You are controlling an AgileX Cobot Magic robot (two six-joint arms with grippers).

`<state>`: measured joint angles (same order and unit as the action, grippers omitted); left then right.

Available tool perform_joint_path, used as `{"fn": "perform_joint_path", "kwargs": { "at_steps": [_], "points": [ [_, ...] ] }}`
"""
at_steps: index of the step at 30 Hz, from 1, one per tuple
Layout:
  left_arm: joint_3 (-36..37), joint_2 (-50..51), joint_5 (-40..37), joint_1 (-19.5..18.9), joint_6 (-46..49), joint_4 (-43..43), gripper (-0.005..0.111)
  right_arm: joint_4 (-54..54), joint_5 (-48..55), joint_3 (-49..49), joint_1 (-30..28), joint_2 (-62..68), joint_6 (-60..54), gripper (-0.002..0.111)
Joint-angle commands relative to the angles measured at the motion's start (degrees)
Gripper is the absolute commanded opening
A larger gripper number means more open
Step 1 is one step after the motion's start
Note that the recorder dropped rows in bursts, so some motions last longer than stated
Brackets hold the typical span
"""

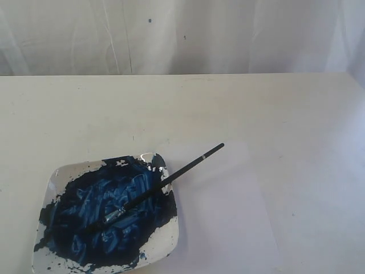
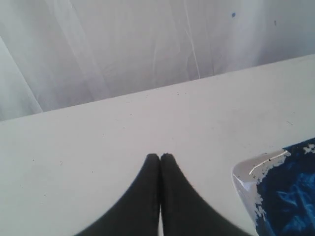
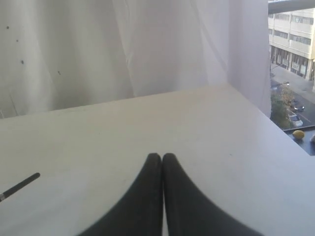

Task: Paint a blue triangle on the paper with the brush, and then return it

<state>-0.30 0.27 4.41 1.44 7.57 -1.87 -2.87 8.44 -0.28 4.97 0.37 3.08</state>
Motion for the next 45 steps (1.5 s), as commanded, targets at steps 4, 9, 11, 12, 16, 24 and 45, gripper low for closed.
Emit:
{"fn": "perform_joint_path", "kwargs": {
  "at_steps": [4,9,11,12,16,24,45],
  "points": [
    [0.3,-0.3,1.6,-0.2,-1.8,-0.6,0.0,-0.5,-3.4,0.3,-0.3,-0.4,0.2,0.0],
    [0.3,-0.3,0.5,-0.2,-1.8,-0.6,0.0,-0.5,-5.5,0.3,-0.3,-0.4,0.2,0.0],
    [0.3,-0.3,0.1,-0.2,-1.8,-0.6,0.0,-0.5,-7.6,0.3,-0.3,-0.4,0.2,0.0],
    [0.3,-0.3,0.1,-0.2,-1.8,-0.6,0.0,-0.5,-8.0,0.3,-0.3,-0.4,0.2,0.0],
    [0.3,-0.3,0.7,-0.2,-6.3,-0.6,0.0,-0.5,-10.3,0.3,-0.3,-0.4,0.2,0.0],
    [0.3,-0.3,7.5,-0.2,-32.4,-0.6,0.0,-0.5,-10.7,0.3,-0.3,-0.4,5.6,0.0],
    [0.3,2.9,8.0,18.4,-64.3,11.1,0.0,-0.4,-8.1,0.3,-0.3,-0.4,15.8,0.0]
  ]
}}
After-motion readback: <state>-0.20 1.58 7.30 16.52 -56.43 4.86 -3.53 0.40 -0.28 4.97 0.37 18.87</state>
